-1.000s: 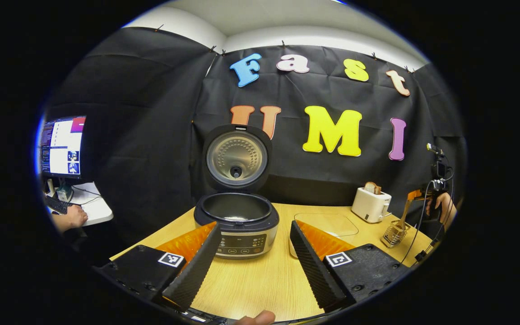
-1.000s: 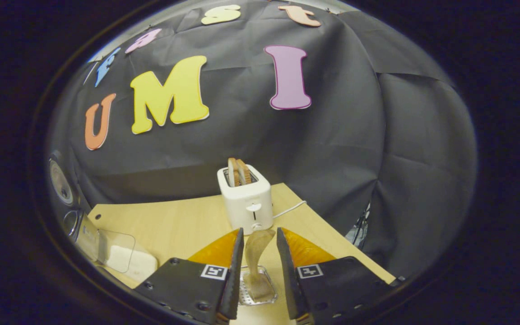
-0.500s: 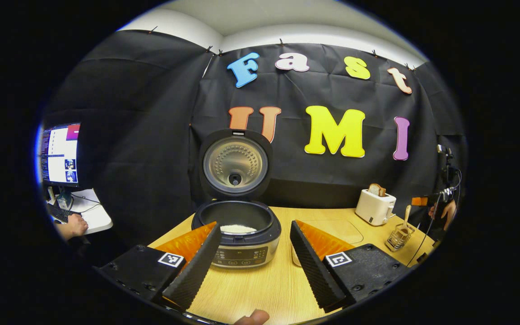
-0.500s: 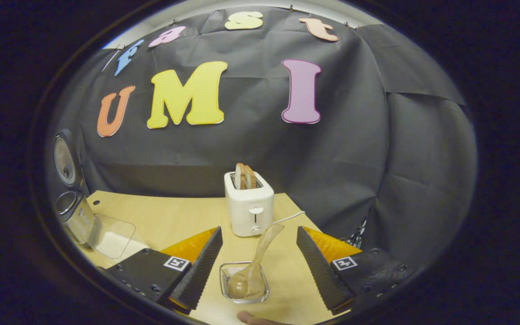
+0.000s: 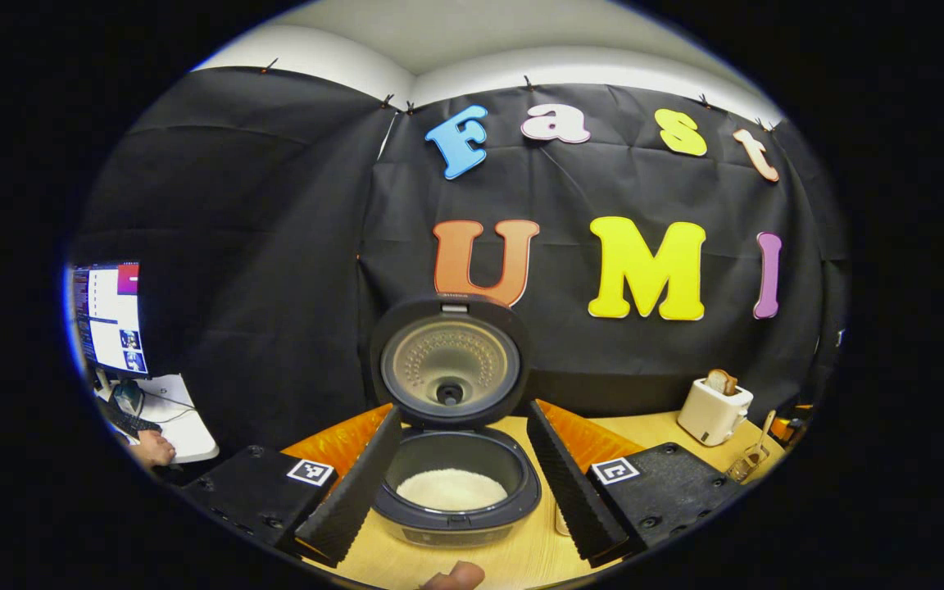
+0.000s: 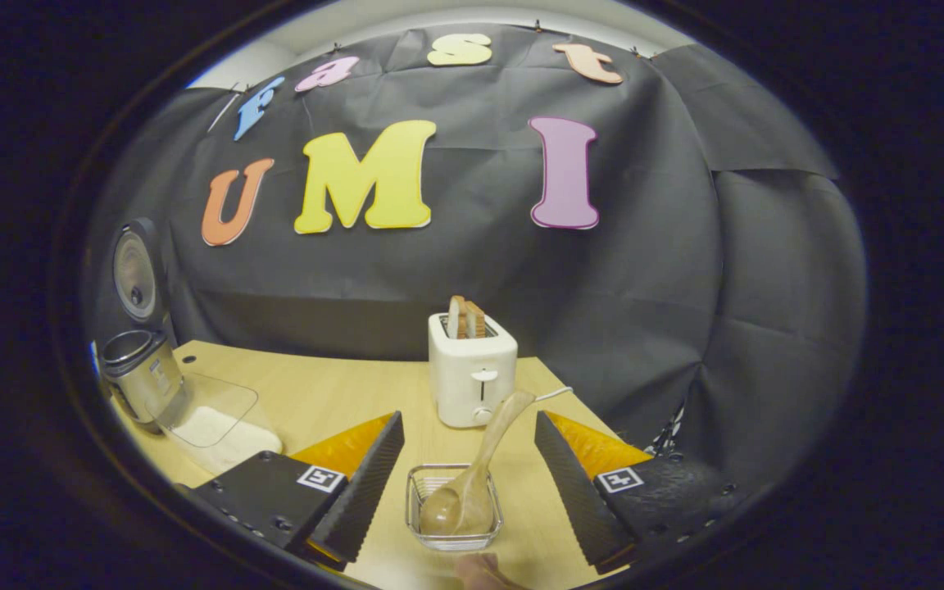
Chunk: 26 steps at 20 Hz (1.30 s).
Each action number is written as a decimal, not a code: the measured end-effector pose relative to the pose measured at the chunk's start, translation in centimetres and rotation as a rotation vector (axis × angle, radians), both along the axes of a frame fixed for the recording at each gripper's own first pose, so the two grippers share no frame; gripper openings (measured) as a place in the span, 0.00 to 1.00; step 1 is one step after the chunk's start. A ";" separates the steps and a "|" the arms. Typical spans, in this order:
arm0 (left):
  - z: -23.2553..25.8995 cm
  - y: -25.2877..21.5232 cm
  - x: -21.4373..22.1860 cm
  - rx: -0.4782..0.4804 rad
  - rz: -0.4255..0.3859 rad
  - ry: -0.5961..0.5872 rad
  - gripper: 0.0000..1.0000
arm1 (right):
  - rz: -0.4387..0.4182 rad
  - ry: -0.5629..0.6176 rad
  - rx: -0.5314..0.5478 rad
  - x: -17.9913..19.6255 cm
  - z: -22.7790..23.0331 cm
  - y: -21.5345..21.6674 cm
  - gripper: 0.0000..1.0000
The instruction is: Close the left gripper, press the button to open the rice cooker; take a wooden spoon from the chopstick holder with the right hand, scoop a spoonful of rice and pour it into the rice cooker, then put the wooden spoon back into the chopstick holder.
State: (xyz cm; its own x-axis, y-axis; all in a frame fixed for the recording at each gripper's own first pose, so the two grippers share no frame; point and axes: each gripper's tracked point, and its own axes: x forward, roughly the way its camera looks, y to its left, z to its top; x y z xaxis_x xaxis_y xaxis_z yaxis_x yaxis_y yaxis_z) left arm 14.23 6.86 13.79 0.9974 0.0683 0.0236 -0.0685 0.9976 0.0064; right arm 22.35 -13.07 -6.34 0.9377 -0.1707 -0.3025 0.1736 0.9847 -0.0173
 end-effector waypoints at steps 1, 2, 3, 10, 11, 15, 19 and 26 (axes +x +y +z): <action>1.1 0.5 1.0 -0.003 0.013 -0.007 0.98 | 0.007 -0.009 -0.001 0.0 0.2 0.1 0.98; 2.3 1.0 2.2 -0.016 0.025 -0.015 0.98 | 0.014 -0.018 -0.006 -0.1 0.6 0.2 0.97; 3.1 1.3 3.5 -0.035 0.034 -0.009 0.98 | 0.019 -0.033 -0.017 -0.4 1.1 0.2 0.97; 6.8 1.6 13.5 -0.124 0.043 0.038 0.98 | 0.032 -0.053 -0.064 -1.3 1.6 0.2 0.96; 7.4 1.9 14.4 -0.121 0.051 0.031 0.98 | 0.034 -0.048 -0.067 -1.3 1.6 0.2 0.98; 9.4 2.5 18.5 -0.048 0.088 -0.024 0.98 | 0.059 -0.077 -0.047 -1.7 2.5 1.1 0.96; 8.7 2.8 21.6 -0.003 0.095 0.026 0.98 | 0.064 -0.108 -0.081 -1.5 3.6 1.6 0.95; 7.2 3.5 22.5 0.041 0.125 0.061 0.96 | 0.079 -0.115 -0.088 -1.7 2.7 3.0 0.97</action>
